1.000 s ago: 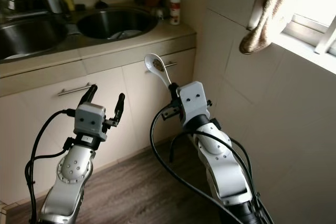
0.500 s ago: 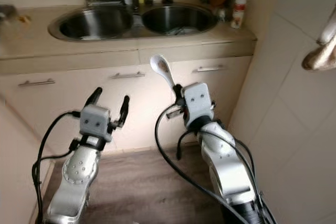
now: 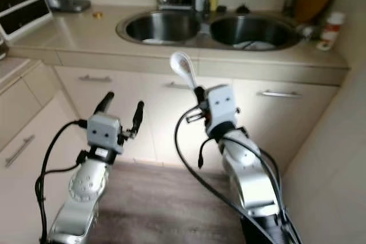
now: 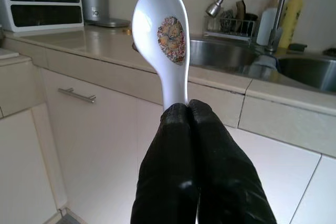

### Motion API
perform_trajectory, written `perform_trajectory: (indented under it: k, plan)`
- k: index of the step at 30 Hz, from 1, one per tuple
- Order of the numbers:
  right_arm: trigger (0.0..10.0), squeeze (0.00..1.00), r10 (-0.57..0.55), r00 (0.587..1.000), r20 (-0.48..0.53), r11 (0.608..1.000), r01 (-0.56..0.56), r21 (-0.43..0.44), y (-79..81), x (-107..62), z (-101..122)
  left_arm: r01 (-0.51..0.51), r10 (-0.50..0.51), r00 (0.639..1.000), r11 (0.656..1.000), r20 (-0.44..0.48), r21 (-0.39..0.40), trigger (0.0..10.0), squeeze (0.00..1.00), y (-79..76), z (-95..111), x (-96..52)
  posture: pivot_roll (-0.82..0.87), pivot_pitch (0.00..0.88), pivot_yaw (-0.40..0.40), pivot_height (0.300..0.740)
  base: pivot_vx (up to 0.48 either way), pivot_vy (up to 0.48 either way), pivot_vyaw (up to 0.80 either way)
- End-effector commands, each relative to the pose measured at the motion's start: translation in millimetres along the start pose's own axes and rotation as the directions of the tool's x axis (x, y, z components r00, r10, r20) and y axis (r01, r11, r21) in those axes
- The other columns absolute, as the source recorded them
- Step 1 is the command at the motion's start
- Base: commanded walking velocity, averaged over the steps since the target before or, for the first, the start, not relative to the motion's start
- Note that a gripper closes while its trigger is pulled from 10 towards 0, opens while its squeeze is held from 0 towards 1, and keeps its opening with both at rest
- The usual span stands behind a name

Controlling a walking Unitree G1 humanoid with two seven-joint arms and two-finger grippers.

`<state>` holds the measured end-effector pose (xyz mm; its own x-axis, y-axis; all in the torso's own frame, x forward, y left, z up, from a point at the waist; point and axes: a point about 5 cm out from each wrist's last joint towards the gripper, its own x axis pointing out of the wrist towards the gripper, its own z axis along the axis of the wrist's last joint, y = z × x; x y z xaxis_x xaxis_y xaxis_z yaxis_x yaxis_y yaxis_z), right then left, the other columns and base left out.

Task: Kitchen organization

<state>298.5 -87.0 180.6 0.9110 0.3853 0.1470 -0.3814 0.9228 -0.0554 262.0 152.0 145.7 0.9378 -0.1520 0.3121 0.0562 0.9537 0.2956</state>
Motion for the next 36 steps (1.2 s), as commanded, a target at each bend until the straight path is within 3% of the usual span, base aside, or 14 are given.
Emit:
perform_trajectory:
  k: [1,36]
  plan:
    - [10.0,0.0,-0.045,0.999,-0.015,0.999,0.045,-0.02,-13.2,-4.4,-2.4,0.037,-0.037,0.999,0.999,0.022,-0.024,10.0,0.0,-11.8,5.4,2.5,0.1,0.0,-0.045,0.74,0.285,0.0,0.0]
    - [10.0,0.0,-0.063,0.998,0.01,0.998,0.063,-0.013,-16.6,2.4,2.3,0.032,-0.032,0.999,0.999,0.022,-0.023,10.0,0.0,-12.7,5.5,2.1,0.1,0.0,-0.052,0.74,0.274,0.0,0.0]
